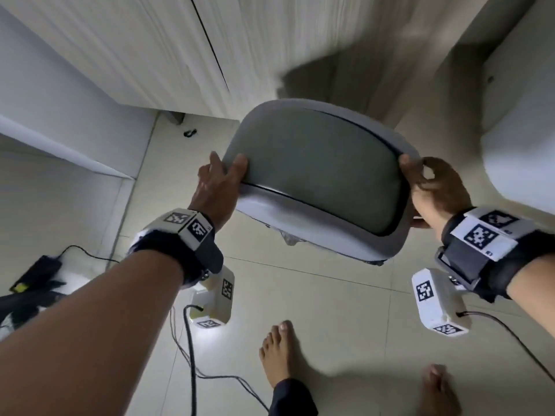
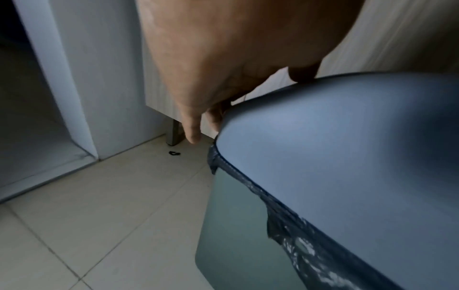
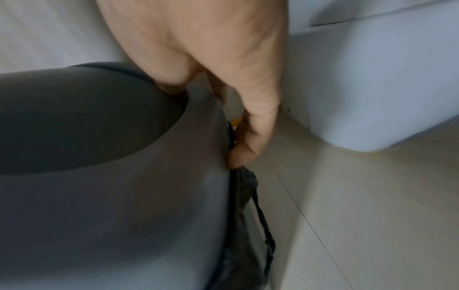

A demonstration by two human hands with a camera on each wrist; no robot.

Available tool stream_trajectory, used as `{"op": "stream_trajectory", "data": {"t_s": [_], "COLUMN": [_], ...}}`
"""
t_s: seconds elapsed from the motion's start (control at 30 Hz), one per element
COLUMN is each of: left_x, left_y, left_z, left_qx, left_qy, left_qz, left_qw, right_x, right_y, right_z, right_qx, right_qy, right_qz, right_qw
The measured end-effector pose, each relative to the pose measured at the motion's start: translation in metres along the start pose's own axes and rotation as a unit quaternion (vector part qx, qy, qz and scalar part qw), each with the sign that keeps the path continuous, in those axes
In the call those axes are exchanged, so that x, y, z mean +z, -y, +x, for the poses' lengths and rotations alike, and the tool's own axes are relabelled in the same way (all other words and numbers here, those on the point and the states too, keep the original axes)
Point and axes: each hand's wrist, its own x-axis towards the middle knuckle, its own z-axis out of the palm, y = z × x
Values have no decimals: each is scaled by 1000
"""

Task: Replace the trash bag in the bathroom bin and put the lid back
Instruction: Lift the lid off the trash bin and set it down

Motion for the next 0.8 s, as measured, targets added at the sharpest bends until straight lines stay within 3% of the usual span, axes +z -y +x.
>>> {"op": "stream_trajectory", "data": {"t_s": [0.07, 0.17, 0.3, 0.5, 0.67, 0.8], "left_x": [5, 6, 4, -3, 3, 12], "left_y": [9, 14, 24, 35, 43, 34], "left_z": [2, -1, 6, 33, 57, 58], "left_qx": [11, -19, -11, 2, 24, 31], "left_qy": [0, -11, -12, -62, -22, -61], "left_qz": [55, 65, 21, -32, -83, -148], "left_qw": [998, 998, 1000, 998, 996, 987], "right_x": [-3, -6, 1, 11, 15, 21], "right_y": [15, 30, 24, 18, 8, 11], "right_z": [6, 9, 2, 16, 0, -7], "right_qx": [0, 5, -16, -52, -85, -111], "right_qy": [-37, -2, 70, 17, 1, -33], "right_qz": [-11, 142, 188, 171, 23, 38], "right_qw": [999, 990, 980, 984, 996, 993]}}
